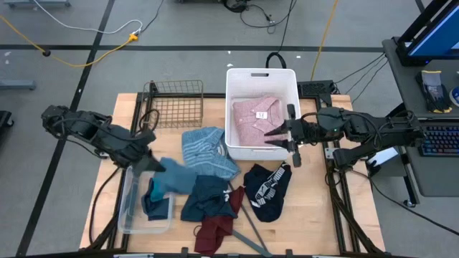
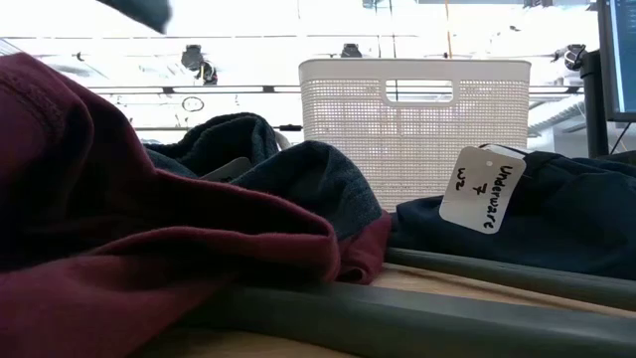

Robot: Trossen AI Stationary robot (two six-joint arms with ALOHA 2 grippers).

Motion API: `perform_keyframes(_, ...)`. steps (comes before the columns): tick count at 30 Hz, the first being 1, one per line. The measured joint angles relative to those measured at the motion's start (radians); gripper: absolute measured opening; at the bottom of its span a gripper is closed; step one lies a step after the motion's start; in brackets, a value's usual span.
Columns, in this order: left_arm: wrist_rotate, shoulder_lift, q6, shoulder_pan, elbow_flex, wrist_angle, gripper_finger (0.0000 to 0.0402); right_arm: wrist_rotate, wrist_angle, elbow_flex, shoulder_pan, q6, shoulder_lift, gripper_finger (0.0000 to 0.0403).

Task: Pick & Place Cloths
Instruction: Put the gray sock into the transparent bin

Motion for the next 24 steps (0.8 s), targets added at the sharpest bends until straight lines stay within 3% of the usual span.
perform_keyframes(4, 0.096, -0.019, -0.144, -0.048, 0.000, -0.008, 0.0000, 0.064, 0.000, 0.000, 0.000, 0.002, 0.000, 0.0089)
perform_keyframes(11, 0.228, -0.023, -0.339, -0.136, 0.050, -0.024, 0.0000, 0.070, 0.000, 0.000, -0.002, 0.020, 0.000, 0.0089)
perform_keyframes(14, 0.233, -0.022, -0.368, -0.165, 0.083, -0.063, 0.0000, 0.070, 0.000, 0.000, -0.002, 0.064, 0.000, 0.0089)
perform_keyframes(20, 0.236, -0.016, -0.362, -0.224, 0.129, -0.298, 0.0000, 0.067, 0.000, 0.000, -0.002, 0.116, 0.000, 0.0089)
perform_keyframes(24, 0.181, -0.012, -0.312, -0.259, 0.129, -0.442, 0.0000, 0.067, 0.000, 0.000, -0.002, 0.117, 0.000, 0.0089)
